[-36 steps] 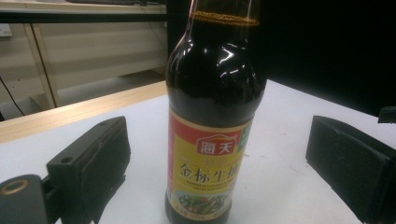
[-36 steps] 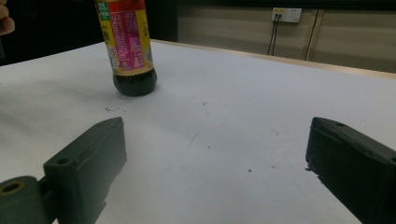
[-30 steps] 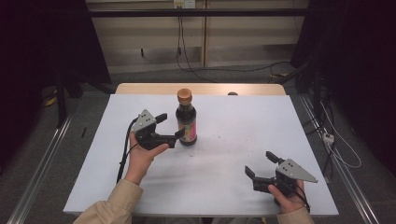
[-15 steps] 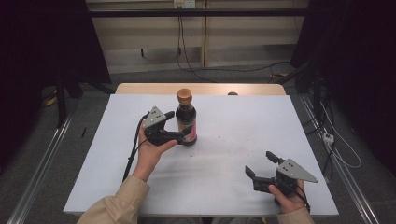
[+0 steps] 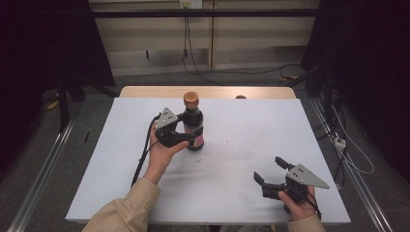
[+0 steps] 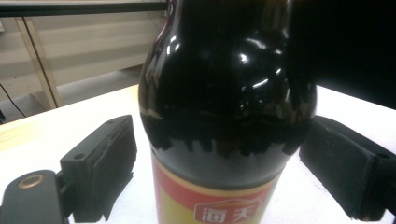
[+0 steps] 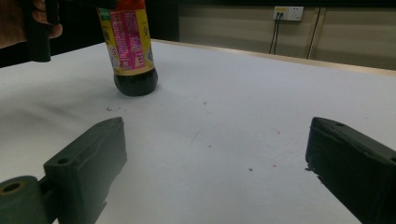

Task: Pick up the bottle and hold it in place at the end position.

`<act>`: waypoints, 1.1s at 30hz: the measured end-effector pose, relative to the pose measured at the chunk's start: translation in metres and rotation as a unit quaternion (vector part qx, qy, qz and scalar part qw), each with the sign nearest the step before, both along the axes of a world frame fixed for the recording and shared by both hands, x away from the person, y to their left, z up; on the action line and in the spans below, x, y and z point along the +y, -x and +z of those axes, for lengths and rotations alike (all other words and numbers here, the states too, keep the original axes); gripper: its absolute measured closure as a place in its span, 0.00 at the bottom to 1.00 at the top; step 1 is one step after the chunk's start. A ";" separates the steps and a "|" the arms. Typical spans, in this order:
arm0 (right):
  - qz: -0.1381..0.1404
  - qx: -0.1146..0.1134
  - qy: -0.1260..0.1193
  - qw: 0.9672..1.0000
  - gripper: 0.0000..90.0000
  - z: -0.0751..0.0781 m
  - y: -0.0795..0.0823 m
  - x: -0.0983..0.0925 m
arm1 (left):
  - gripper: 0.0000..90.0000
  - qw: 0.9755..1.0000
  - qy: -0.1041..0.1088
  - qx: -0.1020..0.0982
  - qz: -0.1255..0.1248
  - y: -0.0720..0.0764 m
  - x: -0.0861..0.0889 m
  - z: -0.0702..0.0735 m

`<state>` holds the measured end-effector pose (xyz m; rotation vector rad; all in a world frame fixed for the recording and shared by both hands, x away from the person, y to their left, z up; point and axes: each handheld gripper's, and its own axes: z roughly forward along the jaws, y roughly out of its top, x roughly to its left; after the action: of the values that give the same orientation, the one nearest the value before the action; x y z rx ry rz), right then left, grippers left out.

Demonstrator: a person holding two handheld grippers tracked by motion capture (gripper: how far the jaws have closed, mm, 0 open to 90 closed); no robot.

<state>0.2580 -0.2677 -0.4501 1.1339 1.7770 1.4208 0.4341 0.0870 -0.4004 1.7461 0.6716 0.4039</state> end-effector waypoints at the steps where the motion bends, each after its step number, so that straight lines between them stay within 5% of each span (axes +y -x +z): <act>1: 0.000 0.000 0.000 1.000 0.05 0.000 0.000 0.000 | 0.13 1.000 0.002 0.002 0.001 0.000 -0.001 0.000; 33: 0.000 0.001 0.000 1.000 0.05 -0.001 0.000 -0.001 | 0.29 1.000 -0.004 -0.009 -0.003 -0.007 -0.009 -0.001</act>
<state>0.2583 -0.2682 -0.4507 1.1352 1.7786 1.4205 0.4414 0.0781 -0.4017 1.7494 0.6530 0.4178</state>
